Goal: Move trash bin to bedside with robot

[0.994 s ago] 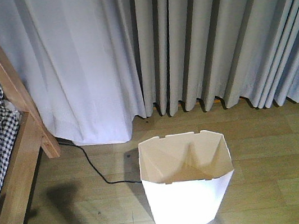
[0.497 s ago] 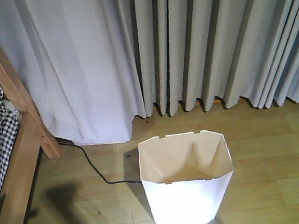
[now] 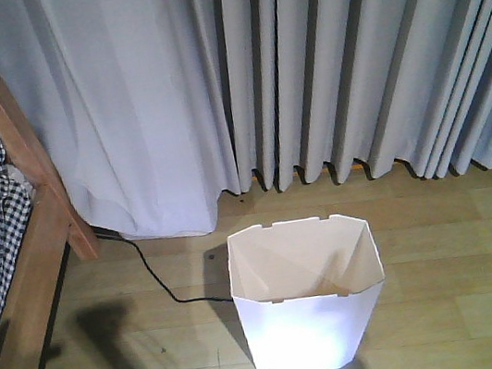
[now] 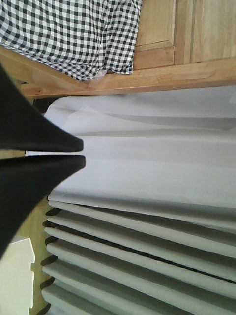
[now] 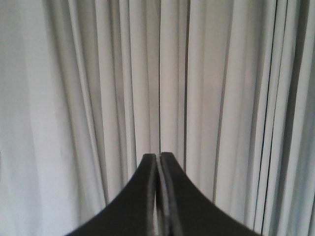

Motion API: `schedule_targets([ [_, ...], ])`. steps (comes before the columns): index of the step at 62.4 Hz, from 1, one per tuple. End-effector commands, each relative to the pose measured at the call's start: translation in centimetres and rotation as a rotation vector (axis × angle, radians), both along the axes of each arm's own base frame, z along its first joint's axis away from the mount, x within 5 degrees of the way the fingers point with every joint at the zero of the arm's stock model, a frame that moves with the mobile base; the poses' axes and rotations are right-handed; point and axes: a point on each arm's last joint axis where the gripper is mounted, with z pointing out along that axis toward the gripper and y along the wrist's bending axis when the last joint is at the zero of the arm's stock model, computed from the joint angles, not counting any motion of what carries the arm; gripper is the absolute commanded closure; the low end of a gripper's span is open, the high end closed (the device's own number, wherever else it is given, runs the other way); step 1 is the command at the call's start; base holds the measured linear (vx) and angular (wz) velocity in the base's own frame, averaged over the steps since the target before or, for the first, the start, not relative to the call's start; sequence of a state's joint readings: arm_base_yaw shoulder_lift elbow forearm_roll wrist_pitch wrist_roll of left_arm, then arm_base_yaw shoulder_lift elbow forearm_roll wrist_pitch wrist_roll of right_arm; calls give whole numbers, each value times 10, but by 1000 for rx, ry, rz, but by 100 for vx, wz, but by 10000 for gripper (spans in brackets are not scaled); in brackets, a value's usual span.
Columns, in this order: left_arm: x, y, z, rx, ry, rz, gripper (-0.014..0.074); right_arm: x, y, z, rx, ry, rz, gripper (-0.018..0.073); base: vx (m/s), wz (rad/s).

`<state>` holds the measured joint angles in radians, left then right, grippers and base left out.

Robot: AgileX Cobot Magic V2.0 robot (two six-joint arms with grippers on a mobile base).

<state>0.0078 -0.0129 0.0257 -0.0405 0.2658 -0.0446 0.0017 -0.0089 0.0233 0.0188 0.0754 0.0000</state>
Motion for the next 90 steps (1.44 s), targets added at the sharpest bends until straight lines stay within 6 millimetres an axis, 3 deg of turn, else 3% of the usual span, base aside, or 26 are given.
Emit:
schedule_targets([
  [1, 1, 0, 1, -10, -65, 3, 602, -1, 0, 3, -7, -69, -2, 568, 0, 0],
  [90, 1, 0, 1, -10, -65, 3, 602, -1, 0, 4, -28, -79, -3, 568, 0, 0],
])
